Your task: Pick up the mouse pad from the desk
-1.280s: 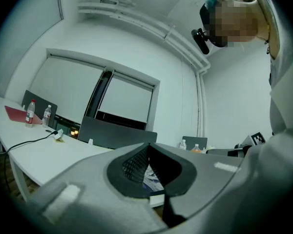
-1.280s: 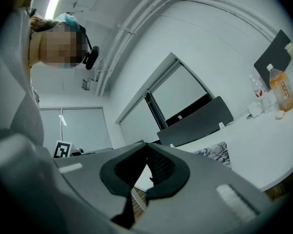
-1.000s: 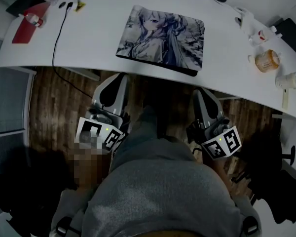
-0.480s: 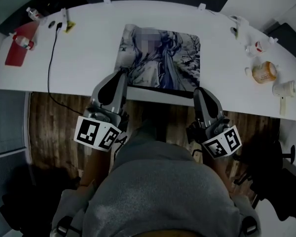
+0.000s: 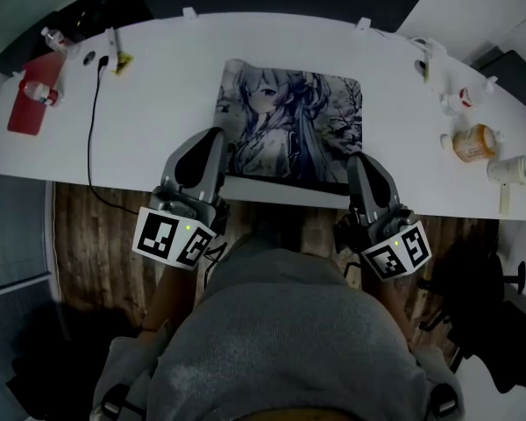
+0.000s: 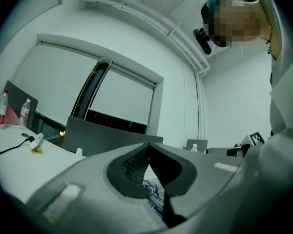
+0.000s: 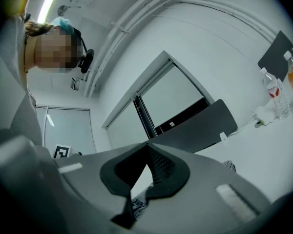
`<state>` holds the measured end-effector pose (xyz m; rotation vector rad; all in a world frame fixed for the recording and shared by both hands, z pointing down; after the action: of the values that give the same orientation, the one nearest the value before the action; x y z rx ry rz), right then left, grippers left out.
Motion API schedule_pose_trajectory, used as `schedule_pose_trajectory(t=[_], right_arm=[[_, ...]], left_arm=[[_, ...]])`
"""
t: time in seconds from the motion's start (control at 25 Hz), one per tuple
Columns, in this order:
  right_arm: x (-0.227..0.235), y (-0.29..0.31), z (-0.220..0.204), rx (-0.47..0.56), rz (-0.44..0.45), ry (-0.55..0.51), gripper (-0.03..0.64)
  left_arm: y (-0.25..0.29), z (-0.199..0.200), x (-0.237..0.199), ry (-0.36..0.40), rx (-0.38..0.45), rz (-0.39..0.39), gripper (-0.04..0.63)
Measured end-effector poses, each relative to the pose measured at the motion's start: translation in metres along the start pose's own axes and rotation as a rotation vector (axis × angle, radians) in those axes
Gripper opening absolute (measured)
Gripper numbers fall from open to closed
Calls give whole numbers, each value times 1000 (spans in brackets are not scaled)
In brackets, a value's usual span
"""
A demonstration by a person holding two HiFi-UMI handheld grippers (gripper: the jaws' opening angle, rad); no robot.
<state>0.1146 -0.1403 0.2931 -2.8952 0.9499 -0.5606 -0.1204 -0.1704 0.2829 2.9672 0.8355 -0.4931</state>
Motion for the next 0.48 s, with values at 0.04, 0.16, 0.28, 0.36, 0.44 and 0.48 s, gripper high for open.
schedule_pose_trajectory(t=[0.04, 0.16, 0.28, 0.36, 0.44, 0.48], right_arm=[[1, 3, -1, 1, -3, -1, 2], [10, 7, -5, -8, -30, -8, 2], [14, 13, -5, -3, -44, -16, 2], [16, 17, -3, 4, -53, -25, 2], [20, 19, -1, 7, -64, -34, 2], [22, 20, -1, 6, -70, -38, 2]], left_arm=[[2, 1, -3, 2, -1, 0, -2], [6, 4, -11, 10, -3, -1, -2], [10, 5, -18, 13, -10, -9, -2], [14, 5, -22, 15, -15, -15, -2], [19, 3, -26, 17, -25, -23, -2], [22, 2, -27, 17, -31, -28, -2]])
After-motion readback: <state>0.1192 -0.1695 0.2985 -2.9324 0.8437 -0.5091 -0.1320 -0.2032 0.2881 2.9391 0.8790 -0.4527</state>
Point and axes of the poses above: the fingertips, and each gripper's own axes: y forward along the fingers, x to its right, z out of its top, the point moved 3 cm from there along -y, backward along the fingers, and after that the axes turned 6 degrees about -y, right-handed, at the moved point
